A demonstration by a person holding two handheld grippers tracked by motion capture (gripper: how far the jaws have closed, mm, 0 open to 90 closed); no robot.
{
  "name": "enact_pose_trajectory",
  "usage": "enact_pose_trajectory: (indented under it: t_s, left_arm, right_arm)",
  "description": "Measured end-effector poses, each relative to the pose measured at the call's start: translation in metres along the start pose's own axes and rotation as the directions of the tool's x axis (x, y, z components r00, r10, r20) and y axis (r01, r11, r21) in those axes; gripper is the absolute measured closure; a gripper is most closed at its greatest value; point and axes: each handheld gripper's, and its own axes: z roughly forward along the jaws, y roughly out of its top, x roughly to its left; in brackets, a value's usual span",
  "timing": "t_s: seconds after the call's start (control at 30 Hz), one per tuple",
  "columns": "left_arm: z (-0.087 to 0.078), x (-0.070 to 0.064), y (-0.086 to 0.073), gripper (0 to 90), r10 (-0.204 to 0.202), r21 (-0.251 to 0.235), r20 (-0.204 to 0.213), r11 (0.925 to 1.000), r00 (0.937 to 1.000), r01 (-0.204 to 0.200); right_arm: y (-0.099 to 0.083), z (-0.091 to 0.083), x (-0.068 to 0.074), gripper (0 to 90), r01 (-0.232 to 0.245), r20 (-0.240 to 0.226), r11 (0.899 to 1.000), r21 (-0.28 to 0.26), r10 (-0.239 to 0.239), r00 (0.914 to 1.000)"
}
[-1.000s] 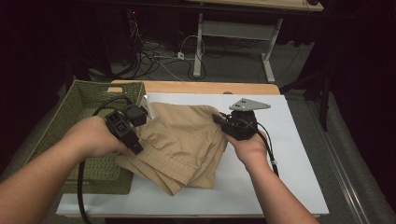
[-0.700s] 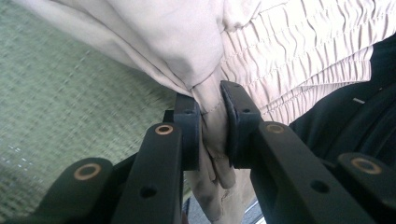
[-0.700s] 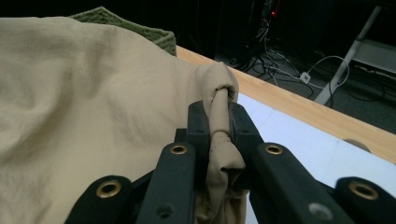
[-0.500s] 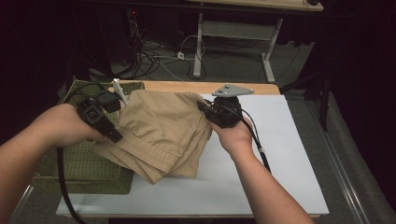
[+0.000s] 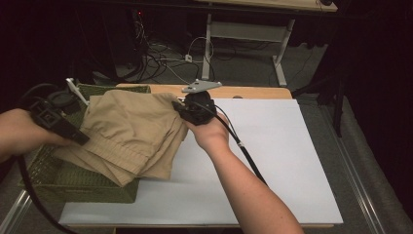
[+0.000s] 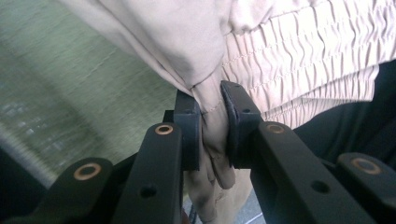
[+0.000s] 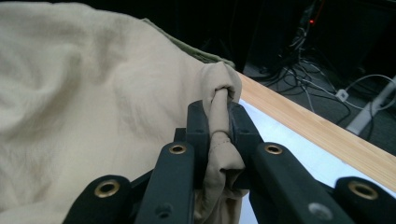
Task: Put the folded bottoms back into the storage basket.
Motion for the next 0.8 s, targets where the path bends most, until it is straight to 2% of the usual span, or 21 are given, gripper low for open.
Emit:
enact_pose_trajectory:
  t_s: [0.1, 0.33, 0.43, 0.57, 0.8]
  left_arm:
    - [0.0, 0.014, -0.009, 76.1, -0.035, -0.013, -0.004, 0.9993, 0.9994, 0.035]
    - [0.009, 0.037, -0.029, 76.2, -0.077, -0.021, -0.011, 0.9968, 0.997, 0.076]
    - [0.011, 0.046, -0.04, 76.1, -0.099, -0.04, -0.006, 0.9943, 0.9951, 0.099]
    - [0.012, 0.056, -0.053, 76.0, -0.124, -0.065, -0.013, 0.9903, 0.9922, 0.122]
    - [0.026, 0.066, -0.067, 75.9, -0.144, -0.079, 0.017, 0.9863, 0.9895, 0.145]
  right_arm:
    - [0.006, 0.015, 0.007, 83.0, 0.008, -0.013, 1.0, 0.0, -0.008, 0.9999]
    - [0.017, 0.049, 0.019, 82.9, 0.012, -0.04, 1.0, 0.019, -0.011, 0.9991]
    - [0.021, 0.06, 0.024, 82.8, 0.017, -0.051, 1.0, 0.023, -0.016, 0.9986]
    - [0.024, 0.075, 0.031, 82.7, -0.008, -0.077, 0.999, 0.032, 0.01, 0.997]
    - [0.025, 0.091, 0.039, 82.6, 0.022, -0.074, 0.997, 0.069, -0.017, 0.9971]
